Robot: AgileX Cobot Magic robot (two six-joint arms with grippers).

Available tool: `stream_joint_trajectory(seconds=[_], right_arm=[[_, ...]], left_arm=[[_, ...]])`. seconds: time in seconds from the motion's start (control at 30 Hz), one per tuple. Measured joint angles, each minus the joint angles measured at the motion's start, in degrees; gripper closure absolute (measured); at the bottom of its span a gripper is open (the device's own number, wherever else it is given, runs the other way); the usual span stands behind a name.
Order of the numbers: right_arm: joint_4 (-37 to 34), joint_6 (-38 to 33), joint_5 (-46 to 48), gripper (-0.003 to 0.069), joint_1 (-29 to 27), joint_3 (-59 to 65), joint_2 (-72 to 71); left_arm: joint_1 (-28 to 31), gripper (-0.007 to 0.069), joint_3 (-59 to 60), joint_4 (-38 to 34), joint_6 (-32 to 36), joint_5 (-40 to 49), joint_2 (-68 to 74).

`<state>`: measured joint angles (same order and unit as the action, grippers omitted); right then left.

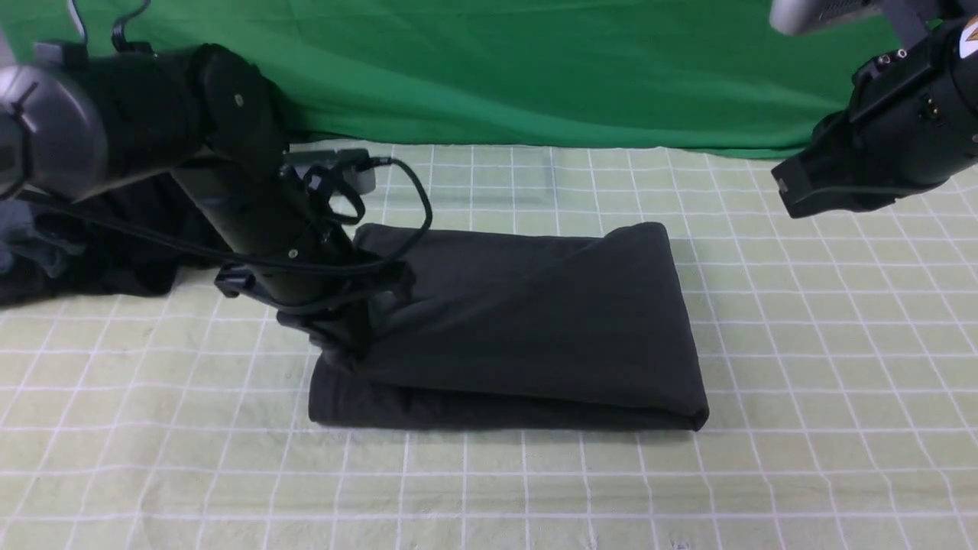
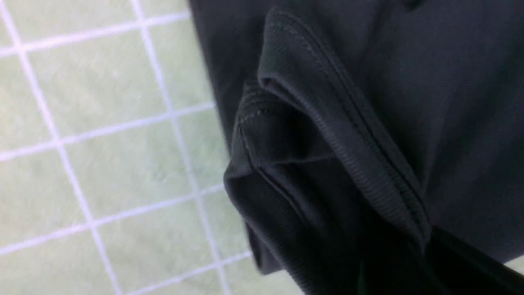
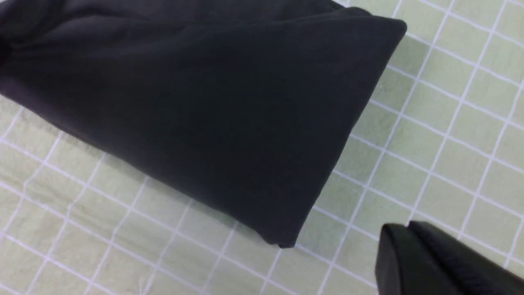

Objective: Fold a long-sleeved shirt over a green coffee tablecloth.

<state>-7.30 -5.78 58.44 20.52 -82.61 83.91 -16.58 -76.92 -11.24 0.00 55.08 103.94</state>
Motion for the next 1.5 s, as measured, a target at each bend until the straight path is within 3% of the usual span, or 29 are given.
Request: stream_joint_trajectory(seconds=[0.13,0.23,0.4,0.43,0.5,0.67,0.73,0.83,0.87,0.9,0.97,1.07,1.23,1.5], right_arm=[[-0.9,0.0,-0.9,0.065,0.0,0.0,0.0],[-2.0,0.0,-2.1,0.0649,0.0,0.0,0.0],[-2.2,0.1,-2.3,0.0648,0.0,0.0,0.0],[-2.2,0.1,-2.3,0.0648,0.0,0.0,0.0],[-2.3,0.1,-2.3,0.0647,0.0,0.0,0.0],[-2.3,0.1,-1.9,0.0645,0.0,0.0,0.6],[-2.5,0.1,-1.5,0.0645,0.0,0.0,1.8],[-2.5,0.1,-0.9,0.0645,0.5,0.0,4.3],[-2.5,0.1,-0.9,0.0645,0.6,0.0,4.8],[-2.5,0.1,-1.2,0.0645,1.3,0.0,6.8],[-2.5,0.1,-2.4,0.0645,2.9,0.0,9.4],[-2.5,-0.2,-4.0,0.0651,5.0,0.0,13.2],[-2.6,0.0,-4.4,0.0662,6.3,0.0,22.1],[-1.7,0.7,-3.8,0.0662,6.3,1.8,29.3]], left_arm=[[0.0,0.0599,1.4,0.0,0.0,-1.6,0.1],[0.0,0.0536,1.5,-0.4,0.0,-2.3,0.2],[0.0,0.034,0.6,0.5,0.0,2.3,0.2],[0.0,0.0262,-1.2,1.9,-0.6,6.0,0.2],[0.0,0.0181,-4.2,3.9,-2.4,9.7,-0.3],[0.0,0.0102,-7.7,8.7,-7.0,10.4,-2.7],[0.0,0.0113,-7.8,7.3,-7.3,8.4,-3.3],[0.1,0.0239,-7.8,-3.7,-1.7,5.1,-3.5],[0.0,0.0253,-7.8,-3.7,-1.7,5.1,-3.5],[-0.5,0.0368,-7.8,-9.2,2.0,2.6,-3.4],[-1.3,0.0538,-7.8,-10.8,3.5,-0.6,-2.6],[-1.6,0.0612,-7.8,-7.2,1.3,-0.7,-0.3],[-1.4,0.0629,-2.8,1.6,-3.4,-1.6,4.6],[-1.4,0.063,6.2,1.8,-7.4,-11.1,4.4]])
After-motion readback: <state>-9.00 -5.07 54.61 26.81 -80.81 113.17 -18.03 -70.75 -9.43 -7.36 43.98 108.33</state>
